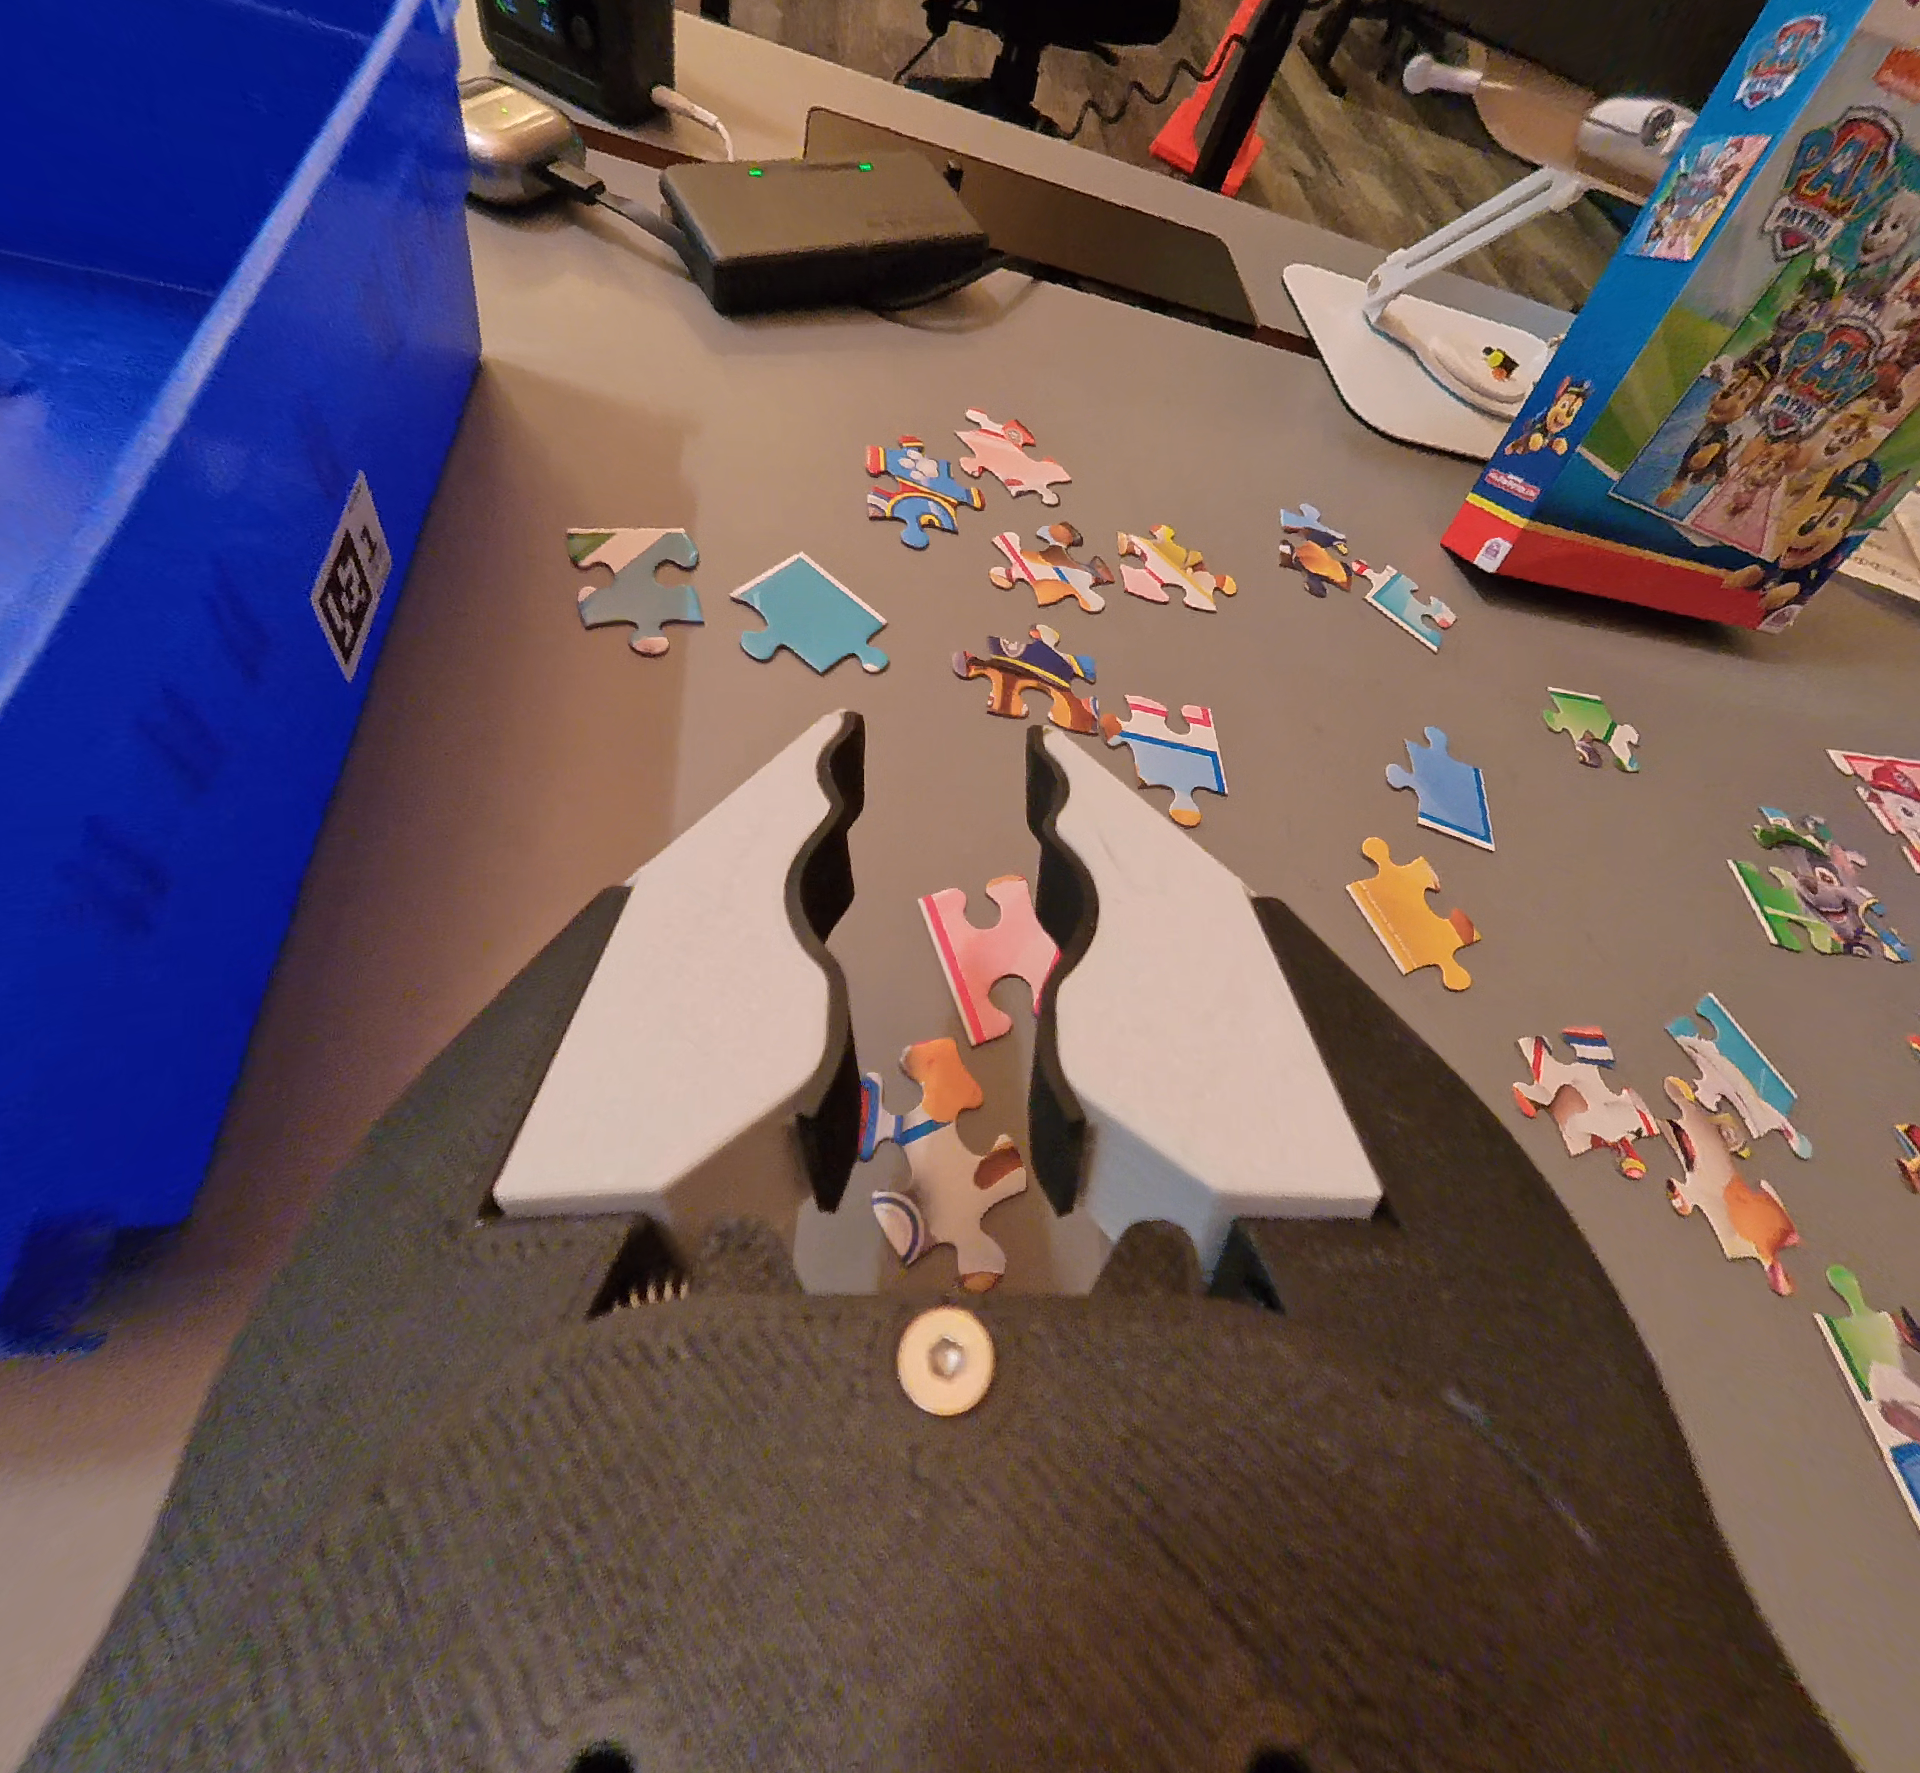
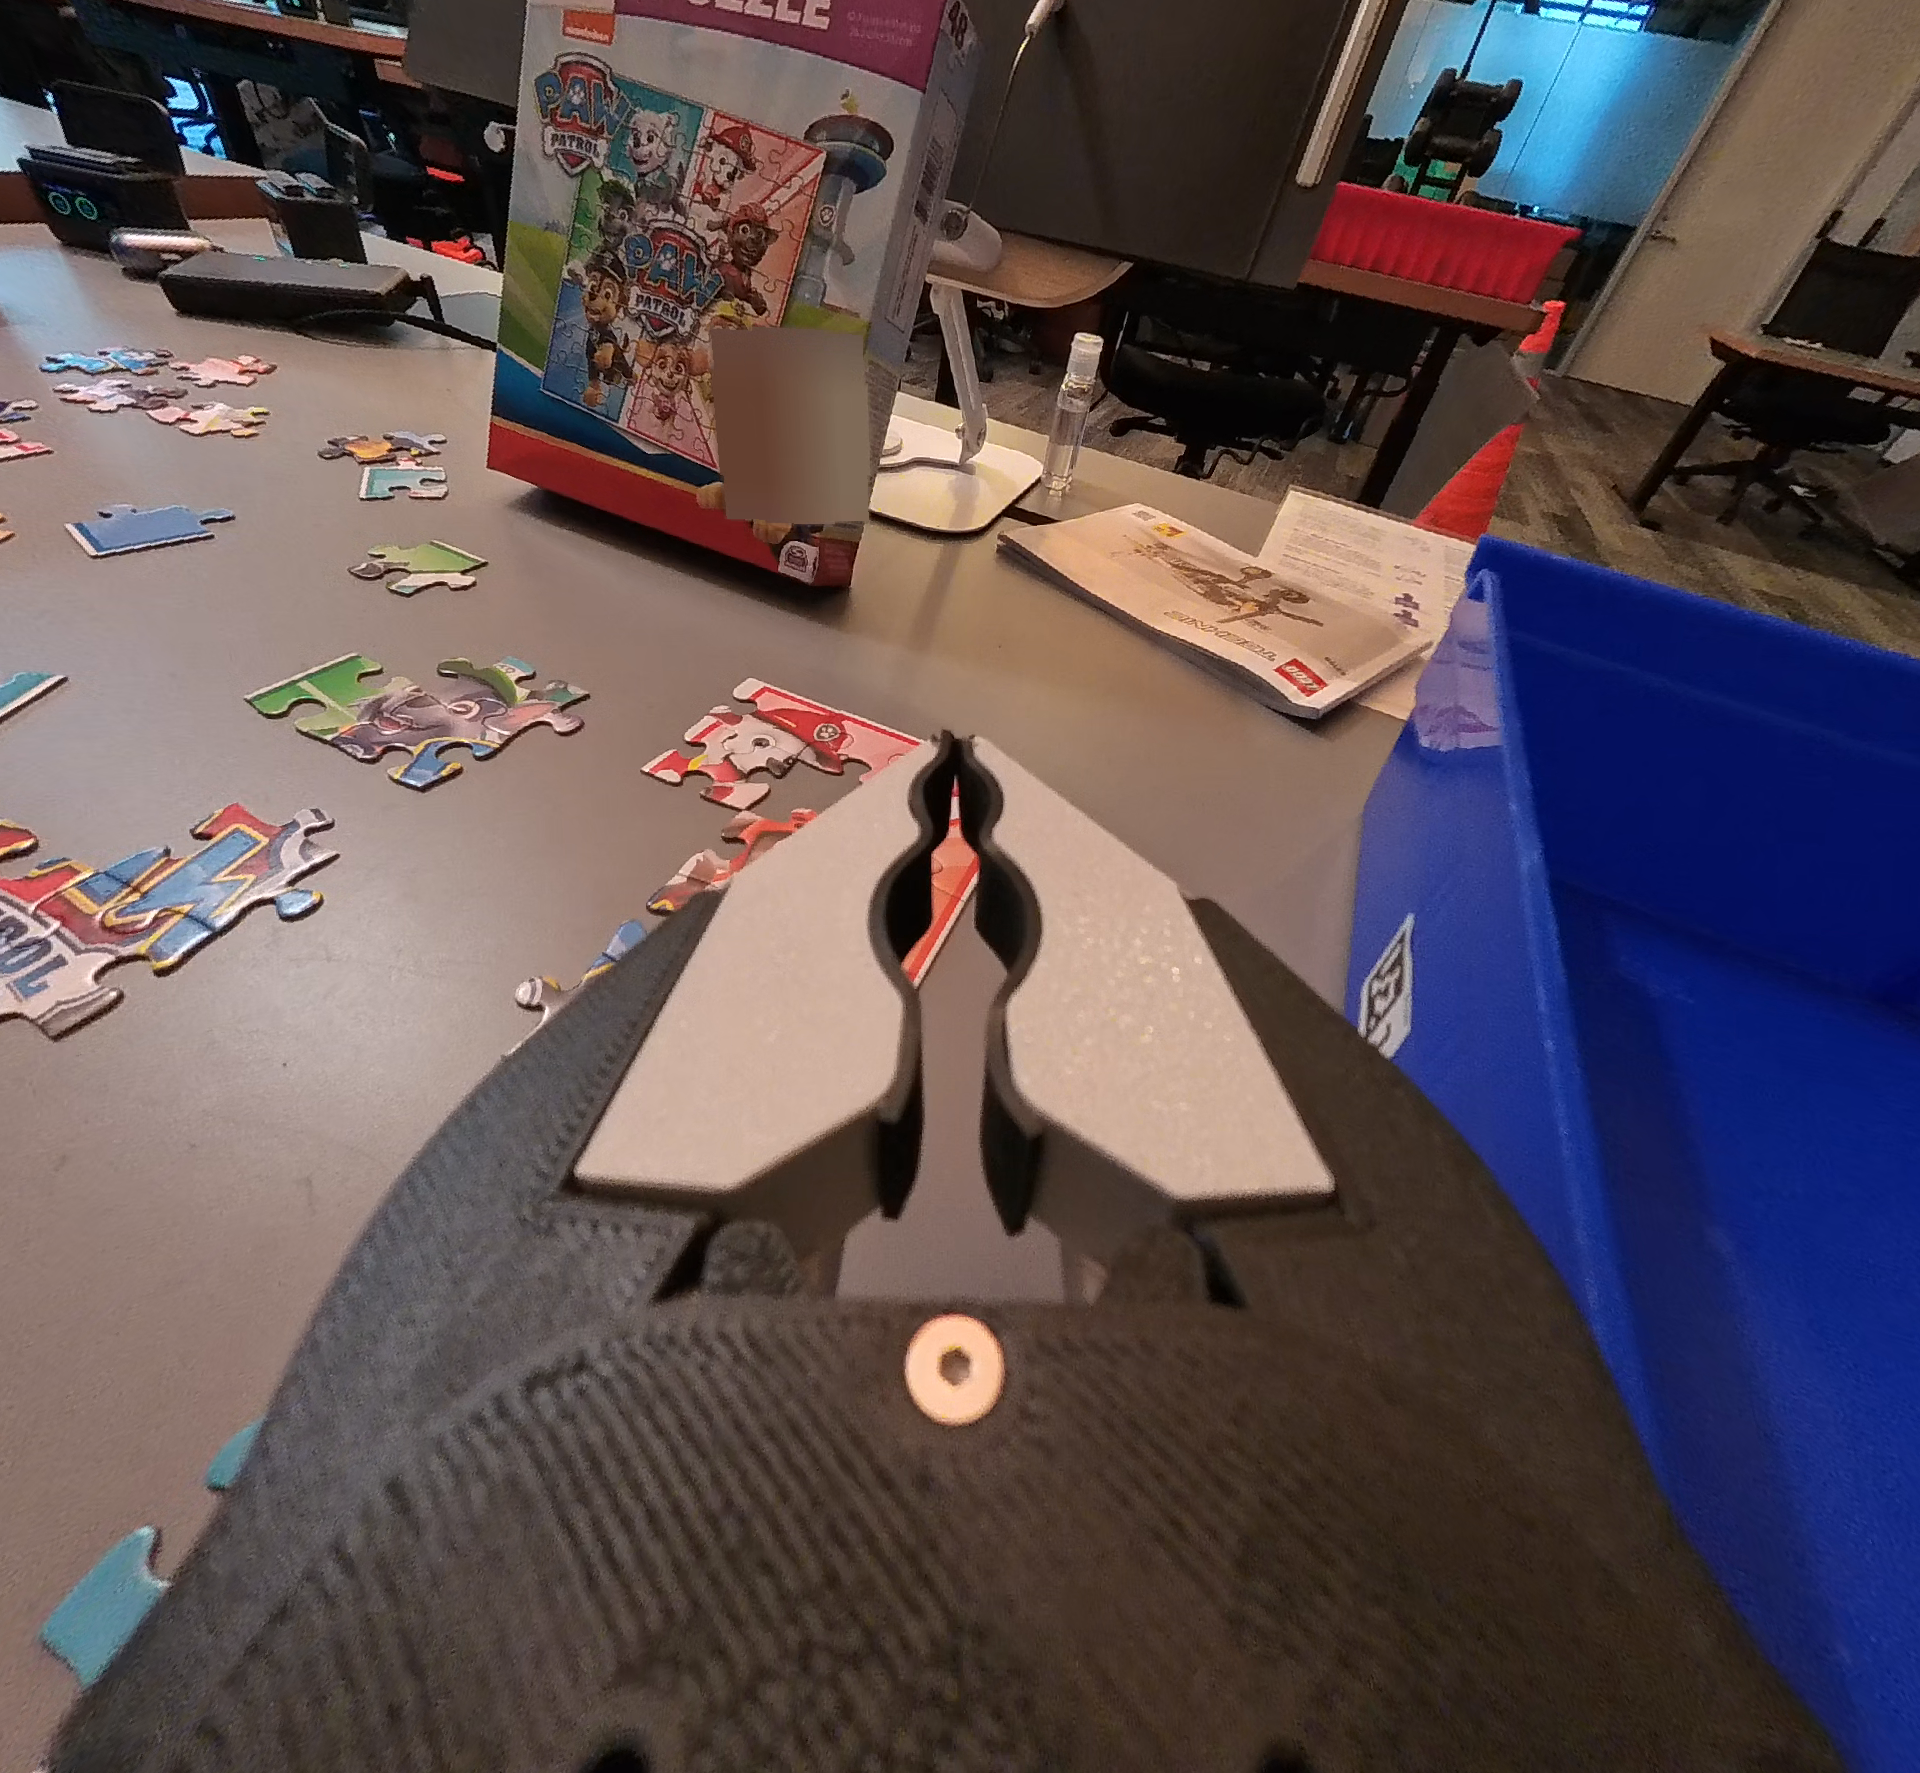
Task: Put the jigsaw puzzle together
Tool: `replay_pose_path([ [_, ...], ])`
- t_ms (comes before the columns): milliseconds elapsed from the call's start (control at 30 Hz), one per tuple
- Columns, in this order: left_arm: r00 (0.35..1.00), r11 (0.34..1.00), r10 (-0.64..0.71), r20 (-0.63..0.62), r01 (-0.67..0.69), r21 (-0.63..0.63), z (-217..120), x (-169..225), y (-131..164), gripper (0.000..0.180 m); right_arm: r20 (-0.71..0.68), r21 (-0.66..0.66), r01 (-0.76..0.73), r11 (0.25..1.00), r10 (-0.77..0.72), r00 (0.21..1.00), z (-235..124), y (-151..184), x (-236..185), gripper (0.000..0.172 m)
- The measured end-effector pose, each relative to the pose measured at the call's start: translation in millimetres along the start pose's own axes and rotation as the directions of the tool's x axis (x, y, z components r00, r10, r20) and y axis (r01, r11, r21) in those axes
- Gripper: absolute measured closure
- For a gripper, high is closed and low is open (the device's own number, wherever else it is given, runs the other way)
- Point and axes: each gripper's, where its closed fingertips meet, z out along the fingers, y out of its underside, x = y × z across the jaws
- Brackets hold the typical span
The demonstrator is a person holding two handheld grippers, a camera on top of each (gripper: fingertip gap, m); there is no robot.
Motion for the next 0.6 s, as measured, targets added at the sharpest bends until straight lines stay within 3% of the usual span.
replay_pose_path([
  [133, 0.999, 0.999, 0.033, 0.031, -0.033, -0.019, -12.9, -3.5, -6.9, 0.150, -0.002, 0.001, 0.002, 1.000, -0.002, 1.000, -0.1, -0.1, 0.0, 0.172],
  [233, 0.989, 0.995, 0.074, 0.131, -0.083, 0.062, -41.6, -14.5, -32.8, 0.150, -0.001, 0.000, 0.000, 1.000, 0.000, 1.000, -0.1, 0.0, 0.2, 0.172],
  [333, 0.991, 0.993, 0.035, 0.129, -0.049, 0.108, -56.9, -16.8, -43.4, 0.150, 0.000, -0.009, -0.002, 1.000, 0.002, 1.000, 0.9, 1.0, 0.2, 0.172],
  [433, 0.998, 0.995, -0.007, 0.064, 0.001, 0.103, -55.4, -12.2, -41.2, 0.150, 0.000, -0.007, 0.004, 1.000, -0.004, 1.000, 0.6, 0.8, -0.3, 0.172],
  [533, 0.982, 0.985, -0.102, -0.161, 0.123, 0.123, -56.4, 16.2, -47.6, 0.146, -0.003, -0.004, 0.011, 1.000, -0.011, 1.000, 0.4, 0.4, -0.8, 0.172],
  [600, 0.967, 0.975, -0.134, -0.217, 0.168, 0.145, -60.5, 21.3, -52.8, 0.145, -0.004, -0.003, 0.013, 1.000, -0.013, 1.000, 0.2, 0.2, -0.9, 0.172],
])
